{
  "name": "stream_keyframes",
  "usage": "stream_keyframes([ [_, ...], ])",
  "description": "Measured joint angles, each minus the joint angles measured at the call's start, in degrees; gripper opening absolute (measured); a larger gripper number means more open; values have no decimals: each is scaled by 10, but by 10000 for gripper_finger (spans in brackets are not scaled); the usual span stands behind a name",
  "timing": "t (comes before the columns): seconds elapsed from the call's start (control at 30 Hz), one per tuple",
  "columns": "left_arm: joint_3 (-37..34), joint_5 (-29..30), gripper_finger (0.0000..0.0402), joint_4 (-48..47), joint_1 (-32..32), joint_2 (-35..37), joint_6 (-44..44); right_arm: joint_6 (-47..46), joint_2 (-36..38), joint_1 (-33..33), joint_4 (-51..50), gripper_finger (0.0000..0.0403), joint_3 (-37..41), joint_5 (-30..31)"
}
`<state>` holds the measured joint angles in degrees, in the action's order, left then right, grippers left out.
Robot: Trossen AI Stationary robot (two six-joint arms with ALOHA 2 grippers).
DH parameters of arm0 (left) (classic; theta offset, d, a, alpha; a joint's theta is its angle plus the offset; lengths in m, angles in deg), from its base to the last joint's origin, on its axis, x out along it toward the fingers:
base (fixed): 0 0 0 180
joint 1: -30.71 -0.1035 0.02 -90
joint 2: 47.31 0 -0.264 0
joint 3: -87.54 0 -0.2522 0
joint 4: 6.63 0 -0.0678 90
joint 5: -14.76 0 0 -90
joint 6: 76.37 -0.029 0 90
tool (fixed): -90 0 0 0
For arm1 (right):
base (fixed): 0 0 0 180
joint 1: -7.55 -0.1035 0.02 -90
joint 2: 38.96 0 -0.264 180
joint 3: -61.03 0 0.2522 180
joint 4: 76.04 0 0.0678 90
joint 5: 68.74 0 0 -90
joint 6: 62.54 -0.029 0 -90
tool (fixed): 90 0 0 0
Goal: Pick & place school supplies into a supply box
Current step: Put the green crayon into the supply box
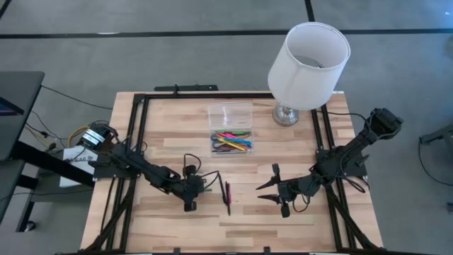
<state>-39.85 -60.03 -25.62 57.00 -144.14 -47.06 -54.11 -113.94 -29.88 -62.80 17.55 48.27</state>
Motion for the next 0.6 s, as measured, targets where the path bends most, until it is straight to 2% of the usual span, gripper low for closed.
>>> stream_keyframes([
  [0.23, 2, 12, 19, -22, 6, 2, 18, -1, 0, 0, 0, 121, 0, 1],
  [0.4, 32, 34, 18, -77, 12, -2, -13, 0, 0, 0, 0, 121, 0, 1],
  [0.6, 48, 76, 17, -97, 31, -3, -48, 0, 0, 0, 0, 121, 0, 1],
])
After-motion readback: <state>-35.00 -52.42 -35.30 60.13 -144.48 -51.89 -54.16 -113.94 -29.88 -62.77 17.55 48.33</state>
